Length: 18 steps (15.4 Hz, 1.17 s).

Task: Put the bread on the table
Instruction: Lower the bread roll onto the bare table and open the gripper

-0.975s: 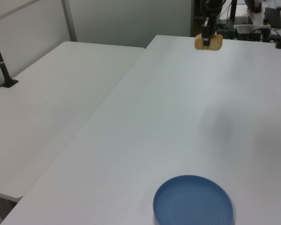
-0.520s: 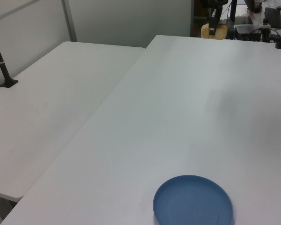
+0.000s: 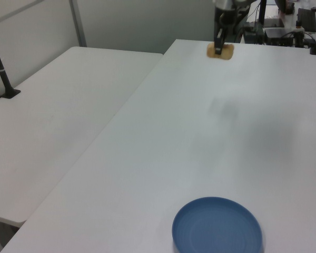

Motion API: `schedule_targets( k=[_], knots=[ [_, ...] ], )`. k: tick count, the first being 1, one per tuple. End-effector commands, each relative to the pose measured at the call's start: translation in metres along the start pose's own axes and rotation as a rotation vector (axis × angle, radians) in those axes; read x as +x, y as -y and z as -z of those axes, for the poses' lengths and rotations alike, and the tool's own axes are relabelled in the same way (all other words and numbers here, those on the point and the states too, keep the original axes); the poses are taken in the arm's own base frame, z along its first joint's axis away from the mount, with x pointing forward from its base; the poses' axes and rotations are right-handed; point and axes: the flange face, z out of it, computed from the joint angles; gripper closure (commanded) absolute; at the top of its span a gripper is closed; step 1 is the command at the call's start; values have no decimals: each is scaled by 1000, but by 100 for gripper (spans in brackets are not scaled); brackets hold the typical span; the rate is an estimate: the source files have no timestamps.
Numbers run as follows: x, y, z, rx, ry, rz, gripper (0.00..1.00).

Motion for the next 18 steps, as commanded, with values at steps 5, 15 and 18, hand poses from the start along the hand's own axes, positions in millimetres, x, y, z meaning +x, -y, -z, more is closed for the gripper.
schedule_targets(
  k=[5,15,18],
  knots=[
    [49,95,-97,-160,-17,92,98],
    [52,149,-182,-258,-14,88,80],
    [51,151,-187,-257,-15,39,8]
  ],
)
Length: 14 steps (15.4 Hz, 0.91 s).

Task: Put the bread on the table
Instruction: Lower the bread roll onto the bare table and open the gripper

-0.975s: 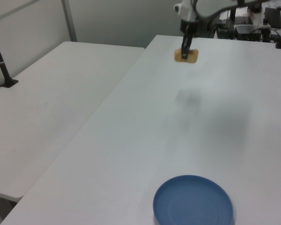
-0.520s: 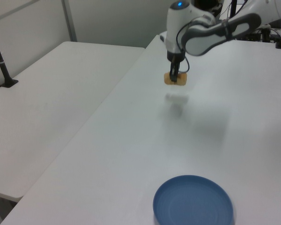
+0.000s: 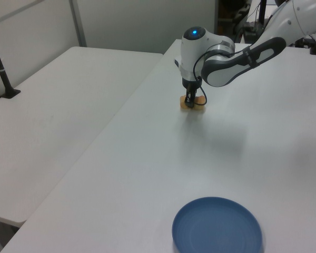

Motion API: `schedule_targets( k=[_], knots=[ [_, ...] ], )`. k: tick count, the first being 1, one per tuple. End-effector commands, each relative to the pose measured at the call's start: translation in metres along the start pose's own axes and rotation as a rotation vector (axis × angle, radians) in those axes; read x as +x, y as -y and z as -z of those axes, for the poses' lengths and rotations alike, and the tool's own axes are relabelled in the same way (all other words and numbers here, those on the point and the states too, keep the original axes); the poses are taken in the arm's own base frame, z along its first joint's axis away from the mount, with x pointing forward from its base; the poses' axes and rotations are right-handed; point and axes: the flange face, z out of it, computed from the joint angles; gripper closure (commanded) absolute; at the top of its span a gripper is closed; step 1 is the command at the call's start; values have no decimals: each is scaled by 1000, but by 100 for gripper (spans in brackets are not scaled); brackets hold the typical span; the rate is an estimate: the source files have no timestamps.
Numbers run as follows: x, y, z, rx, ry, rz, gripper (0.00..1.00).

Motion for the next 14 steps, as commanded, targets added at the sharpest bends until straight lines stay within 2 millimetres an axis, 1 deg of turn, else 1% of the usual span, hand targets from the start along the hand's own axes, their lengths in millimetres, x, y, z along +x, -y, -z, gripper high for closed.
schedule_targets(
  k=[1,2,4,6,9,14],
  knots=[
    [4,6,0,-14,-12,-66,0],
    [4,13,1,-11,-14,-61,0],
    [4,20,3,2,-14,-77,0],
    [5,36,9,24,-18,-85,0],
    [5,52,16,42,-22,-68,0],
    [5,53,15,-12,-35,-21,0]
  ],
)
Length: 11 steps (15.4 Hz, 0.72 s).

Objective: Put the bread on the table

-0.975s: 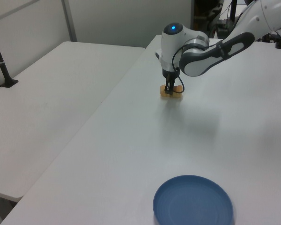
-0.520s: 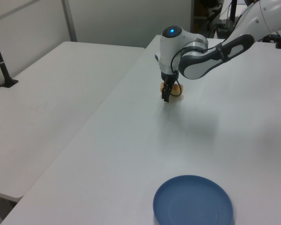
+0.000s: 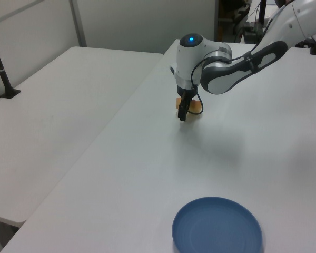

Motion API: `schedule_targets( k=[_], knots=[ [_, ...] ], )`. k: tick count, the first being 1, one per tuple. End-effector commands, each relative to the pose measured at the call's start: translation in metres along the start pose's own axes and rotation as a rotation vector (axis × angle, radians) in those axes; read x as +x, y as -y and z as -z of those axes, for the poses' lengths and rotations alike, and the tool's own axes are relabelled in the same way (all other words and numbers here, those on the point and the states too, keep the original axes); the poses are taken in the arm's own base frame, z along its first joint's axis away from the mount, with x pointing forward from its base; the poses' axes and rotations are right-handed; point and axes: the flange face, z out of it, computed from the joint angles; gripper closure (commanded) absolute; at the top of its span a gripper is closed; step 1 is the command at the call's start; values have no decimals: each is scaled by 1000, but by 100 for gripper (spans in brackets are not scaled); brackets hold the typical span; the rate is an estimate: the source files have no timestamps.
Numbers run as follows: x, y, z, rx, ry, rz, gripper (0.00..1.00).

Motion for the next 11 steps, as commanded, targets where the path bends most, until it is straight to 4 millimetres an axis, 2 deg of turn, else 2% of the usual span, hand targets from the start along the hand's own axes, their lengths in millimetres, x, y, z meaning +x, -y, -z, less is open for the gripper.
schedule_targets(
  k=[1,6,7,11],
  knots=[
    [2,0,4,-35,-11,5,0],
    [3,-4,9,-40,-16,-23,0],
    [4,-7,17,-26,-27,-74,0],
    [8,-21,71,142,-41,-233,0]
  ],
)
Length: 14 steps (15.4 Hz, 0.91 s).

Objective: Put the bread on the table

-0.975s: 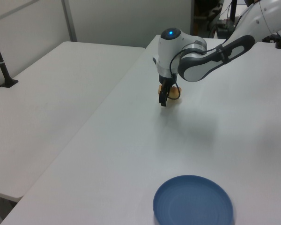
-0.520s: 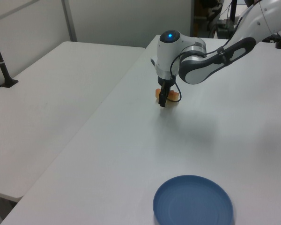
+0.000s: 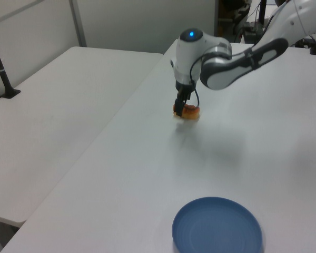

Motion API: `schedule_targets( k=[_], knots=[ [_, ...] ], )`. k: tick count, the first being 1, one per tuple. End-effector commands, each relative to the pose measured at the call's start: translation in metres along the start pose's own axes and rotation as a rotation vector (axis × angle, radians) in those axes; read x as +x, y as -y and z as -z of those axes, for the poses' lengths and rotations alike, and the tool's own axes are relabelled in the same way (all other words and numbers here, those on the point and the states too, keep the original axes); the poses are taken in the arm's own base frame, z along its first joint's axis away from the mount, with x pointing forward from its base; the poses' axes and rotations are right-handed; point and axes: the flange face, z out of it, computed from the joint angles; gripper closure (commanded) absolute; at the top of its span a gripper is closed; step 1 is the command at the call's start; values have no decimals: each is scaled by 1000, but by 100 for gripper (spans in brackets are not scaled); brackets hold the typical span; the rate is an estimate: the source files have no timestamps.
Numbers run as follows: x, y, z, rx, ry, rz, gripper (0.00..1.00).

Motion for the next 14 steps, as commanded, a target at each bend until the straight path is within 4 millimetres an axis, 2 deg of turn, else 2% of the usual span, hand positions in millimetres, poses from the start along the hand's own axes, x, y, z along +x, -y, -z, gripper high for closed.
schedule_targets(
  k=[1,3,6,10,11,12,14],
  knots=[
    [1,-16,58,120,18,-126,0],
    [-1,-28,89,134,27,-149,0],
    [-23,-49,145,151,17,-176,0],
    [-75,-75,204,136,82,-192,0],
    [-88,-79,214,145,100,-185,0],
    [-109,-94,222,179,132,-155,0],
    [-135,-113,229,203,159,-83,0]
  ],
)
